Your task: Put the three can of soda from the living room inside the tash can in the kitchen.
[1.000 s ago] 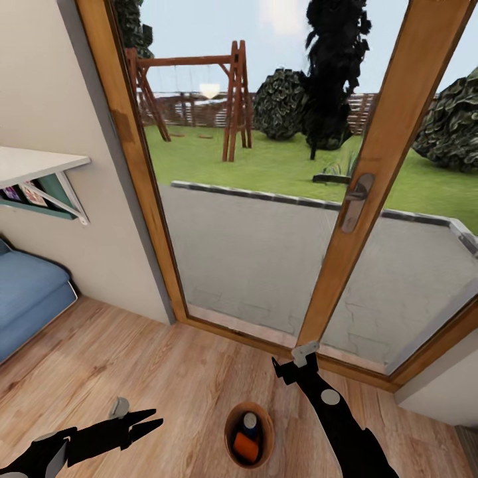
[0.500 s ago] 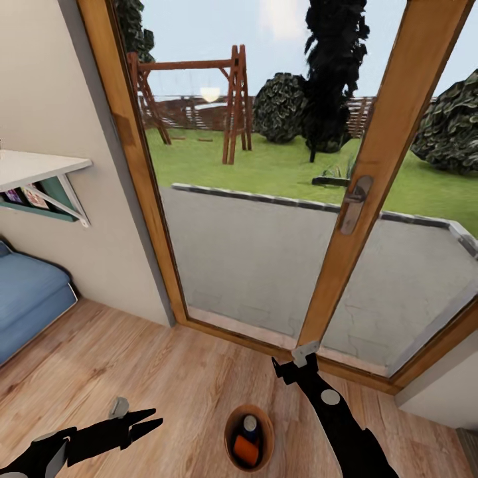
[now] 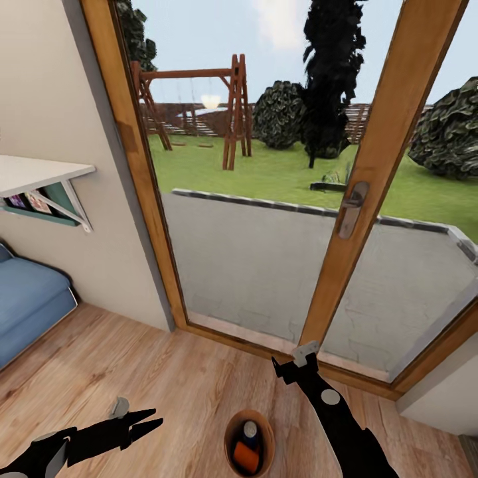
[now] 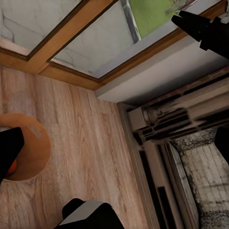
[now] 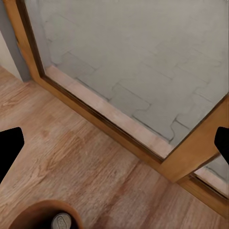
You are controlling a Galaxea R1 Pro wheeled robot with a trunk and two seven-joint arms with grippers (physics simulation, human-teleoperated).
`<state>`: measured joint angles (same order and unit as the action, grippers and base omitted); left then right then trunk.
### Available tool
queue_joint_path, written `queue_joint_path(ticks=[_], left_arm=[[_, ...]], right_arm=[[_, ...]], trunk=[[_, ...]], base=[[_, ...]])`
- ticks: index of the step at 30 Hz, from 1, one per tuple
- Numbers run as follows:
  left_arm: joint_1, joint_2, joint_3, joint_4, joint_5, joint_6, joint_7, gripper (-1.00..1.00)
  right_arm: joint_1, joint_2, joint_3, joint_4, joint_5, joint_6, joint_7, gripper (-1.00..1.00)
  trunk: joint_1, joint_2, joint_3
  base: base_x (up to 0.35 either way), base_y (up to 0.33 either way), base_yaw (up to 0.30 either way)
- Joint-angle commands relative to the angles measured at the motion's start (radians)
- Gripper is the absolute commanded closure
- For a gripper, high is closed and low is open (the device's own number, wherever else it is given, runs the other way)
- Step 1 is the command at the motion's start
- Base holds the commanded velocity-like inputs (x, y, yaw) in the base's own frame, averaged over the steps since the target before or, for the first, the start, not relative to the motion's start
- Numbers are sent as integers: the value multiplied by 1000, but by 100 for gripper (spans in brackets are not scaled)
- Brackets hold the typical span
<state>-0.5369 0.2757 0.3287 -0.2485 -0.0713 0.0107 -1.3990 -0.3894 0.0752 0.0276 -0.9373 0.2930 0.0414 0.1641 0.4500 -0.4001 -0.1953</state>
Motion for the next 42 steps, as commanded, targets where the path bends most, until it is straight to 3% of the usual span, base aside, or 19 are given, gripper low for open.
queue_joint_path(ticks=[1,14,42], left_arm=[[0,0,0,0,0,0,0,-100],[0,0,0,0,-1,0,0,-100],[0,0,1,0,0,0,0,-100]], right_arm=[[0,0,0,0,0,0,0,-100],[0,0,0,0,1,0,0,-100],[0,0,0,0,1,0,-1,-100]], trunk=[[0,0,2],[0,0,21],[0,0,22]], base=[[0,0,0],[0,0,0],[0,0,0]])
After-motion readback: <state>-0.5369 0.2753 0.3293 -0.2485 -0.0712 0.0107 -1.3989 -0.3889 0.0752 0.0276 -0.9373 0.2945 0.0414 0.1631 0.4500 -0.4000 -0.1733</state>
